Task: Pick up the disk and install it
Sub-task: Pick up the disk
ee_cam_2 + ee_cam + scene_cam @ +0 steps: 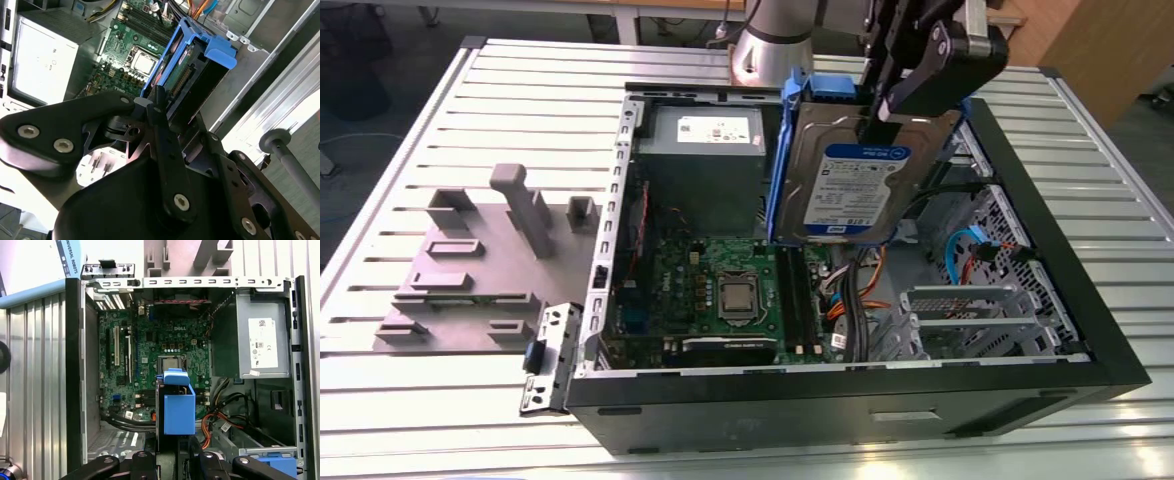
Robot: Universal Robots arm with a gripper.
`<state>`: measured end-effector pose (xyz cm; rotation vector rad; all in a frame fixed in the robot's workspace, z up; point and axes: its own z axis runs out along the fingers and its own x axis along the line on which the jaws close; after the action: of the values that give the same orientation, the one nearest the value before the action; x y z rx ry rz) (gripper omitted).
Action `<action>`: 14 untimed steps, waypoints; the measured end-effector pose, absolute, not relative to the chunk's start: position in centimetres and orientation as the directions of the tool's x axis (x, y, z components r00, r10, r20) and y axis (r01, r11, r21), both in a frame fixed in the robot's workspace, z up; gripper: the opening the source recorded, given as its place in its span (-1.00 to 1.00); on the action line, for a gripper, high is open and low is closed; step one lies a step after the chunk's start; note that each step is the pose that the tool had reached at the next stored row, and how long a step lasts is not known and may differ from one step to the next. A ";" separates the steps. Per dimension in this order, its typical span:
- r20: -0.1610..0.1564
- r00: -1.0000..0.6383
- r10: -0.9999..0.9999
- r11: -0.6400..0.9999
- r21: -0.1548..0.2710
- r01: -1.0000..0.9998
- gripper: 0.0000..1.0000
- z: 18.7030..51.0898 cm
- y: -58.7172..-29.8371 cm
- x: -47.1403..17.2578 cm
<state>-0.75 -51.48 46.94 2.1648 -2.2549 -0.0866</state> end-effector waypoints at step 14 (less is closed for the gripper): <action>-0.028 -0.041 -0.999 0.040 0.050 -0.998 -0.30 47.4 -51.6 -0.7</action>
<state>-0.74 -51.62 47.43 2.1648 -2.2549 -0.0865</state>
